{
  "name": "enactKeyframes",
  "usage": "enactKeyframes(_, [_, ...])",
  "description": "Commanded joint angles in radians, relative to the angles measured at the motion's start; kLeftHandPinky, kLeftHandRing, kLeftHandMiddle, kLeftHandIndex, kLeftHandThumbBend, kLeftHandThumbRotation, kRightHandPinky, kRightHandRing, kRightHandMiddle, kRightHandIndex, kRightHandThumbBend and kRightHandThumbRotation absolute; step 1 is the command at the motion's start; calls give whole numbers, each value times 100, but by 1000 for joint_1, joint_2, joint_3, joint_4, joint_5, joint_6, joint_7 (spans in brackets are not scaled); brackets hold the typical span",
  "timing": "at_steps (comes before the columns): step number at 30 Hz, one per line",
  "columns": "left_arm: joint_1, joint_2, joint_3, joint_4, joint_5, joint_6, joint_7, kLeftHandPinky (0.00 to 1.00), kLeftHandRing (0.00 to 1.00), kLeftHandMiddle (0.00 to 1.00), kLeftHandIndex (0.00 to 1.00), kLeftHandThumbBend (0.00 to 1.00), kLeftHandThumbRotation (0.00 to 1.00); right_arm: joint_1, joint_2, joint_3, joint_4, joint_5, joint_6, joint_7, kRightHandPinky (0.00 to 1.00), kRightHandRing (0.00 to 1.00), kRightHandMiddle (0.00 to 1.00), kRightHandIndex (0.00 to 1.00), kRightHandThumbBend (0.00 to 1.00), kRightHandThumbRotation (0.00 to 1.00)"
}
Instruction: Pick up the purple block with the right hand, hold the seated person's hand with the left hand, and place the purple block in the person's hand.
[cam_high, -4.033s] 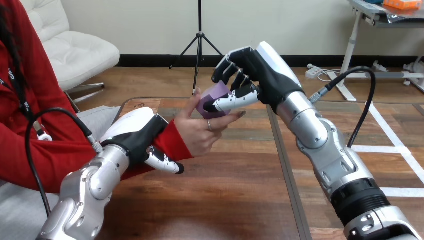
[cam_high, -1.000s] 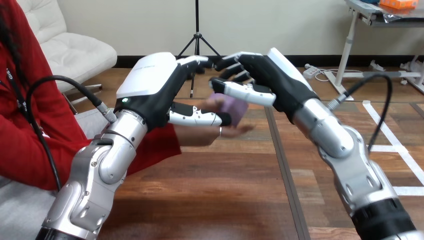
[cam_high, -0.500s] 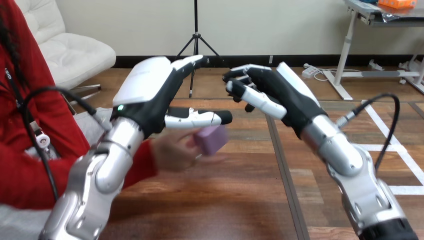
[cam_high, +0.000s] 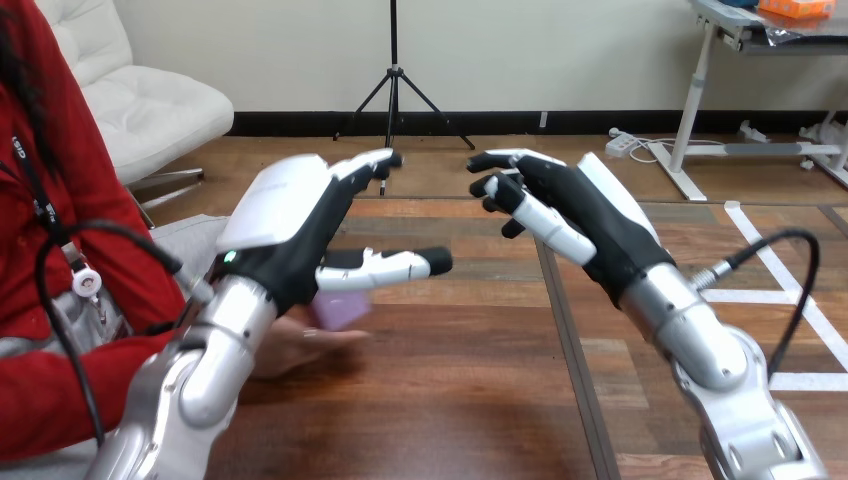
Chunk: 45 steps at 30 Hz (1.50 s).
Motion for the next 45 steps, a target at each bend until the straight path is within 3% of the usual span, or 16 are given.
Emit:
enactKeyframes(1, [1, 20, 43, -11, -27, -36, 40, 67, 81, 84, 85, 77, 83, 8, -21, -46, -63, 26, -63, -23, 63, 78, 78, 81, 93, 100])
enactKeyframes(8, [42, 25, 63, -2, -69, -80, 52, 66, 81, 84, 83, 73, 84, 62, -10, -72, -70, 54, -118, -34, 66, 81, 81, 81, 92, 100])
enactKeyframes(14, [80, 23, 92, 28, -150, -144, 52, 65, 80, 83, 82, 72, 84, 120, 2, -93, -66, 91, -194, -44, 70, 82, 83, 82, 91, 100])
enactKeyframes(23, [125, 23, 136, 117, -278, -267, 39, 65, 78, 81, 79, 66, 83, 215, 27, -120, -80, 191, -246, -18, 75, 82, 84, 84, 93, 100])
enactKeyframes(30, [144, -1, 169, 241, -456, -431, -15, 66, 77, 79, 76, 57, 78, 276, 53, -144, -48, 309, -315, 37, 76, 82, 83, 84, 92, 100])
enactKeyframes(37, [153, -28, 188, 359, -575, -547, -73, 66, 74, 75, 70, 55, 76, 312, 78, -171, 25, 385, -391, 82, 74, 79, 82, 84, 88, 100])
enactKeyframes(41, [154, -44, 199, 415, -628, -594, -111, 65, 73, 74, 69, 56, 78, 323, 93, -187, 69, 425, -417, 110, 73, 78, 81, 84, 87, 100])
enactKeyframes(45, [158, -79, 219, 460, -711, -605, -162, 63, 72, 73, 67, 60, 79, 333, 106, -201, 120, 445, -437, 121, 72, 77, 81, 83, 86, 100])
